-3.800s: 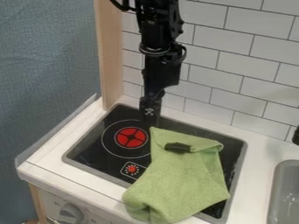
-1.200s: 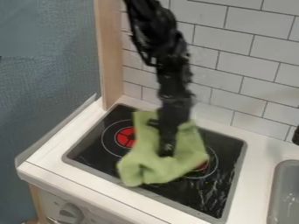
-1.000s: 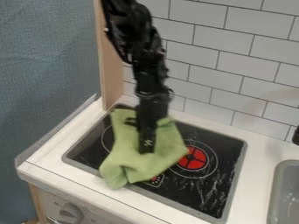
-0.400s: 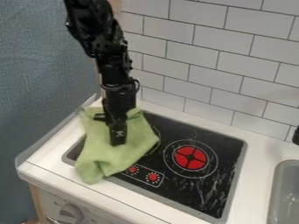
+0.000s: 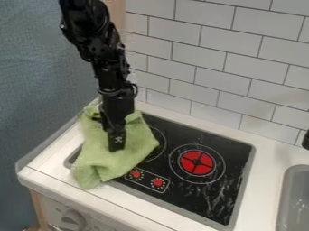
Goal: Put the cloth on the left burner in the left side of the stove
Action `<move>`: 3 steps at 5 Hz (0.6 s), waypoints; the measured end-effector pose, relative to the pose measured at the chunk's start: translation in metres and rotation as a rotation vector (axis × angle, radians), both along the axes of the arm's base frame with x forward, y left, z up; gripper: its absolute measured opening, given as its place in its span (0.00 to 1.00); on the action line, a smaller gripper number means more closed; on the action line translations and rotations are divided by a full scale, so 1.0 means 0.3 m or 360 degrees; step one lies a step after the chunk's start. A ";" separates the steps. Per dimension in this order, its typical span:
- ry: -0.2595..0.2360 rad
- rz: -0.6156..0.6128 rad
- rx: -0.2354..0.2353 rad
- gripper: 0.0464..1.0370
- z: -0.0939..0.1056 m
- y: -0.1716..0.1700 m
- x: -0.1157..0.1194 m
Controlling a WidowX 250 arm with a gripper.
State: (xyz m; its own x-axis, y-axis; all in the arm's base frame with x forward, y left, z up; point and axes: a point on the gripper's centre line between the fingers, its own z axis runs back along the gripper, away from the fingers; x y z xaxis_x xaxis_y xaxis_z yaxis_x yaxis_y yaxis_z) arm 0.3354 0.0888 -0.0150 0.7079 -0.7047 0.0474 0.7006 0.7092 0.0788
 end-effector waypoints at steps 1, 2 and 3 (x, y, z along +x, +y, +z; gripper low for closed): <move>-0.0100 -0.0015 -0.0029 0.96 0.087 -0.014 0.010; -0.0193 -0.0011 -0.0064 0.96 0.170 -0.021 -0.002; -0.0271 0.0016 -0.0068 0.96 0.255 -0.003 -0.033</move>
State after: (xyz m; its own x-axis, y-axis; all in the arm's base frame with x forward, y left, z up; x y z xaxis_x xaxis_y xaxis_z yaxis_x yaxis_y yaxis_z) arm 0.3255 0.0878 0.0614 0.6940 -0.6925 0.1972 0.6727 0.7212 0.1652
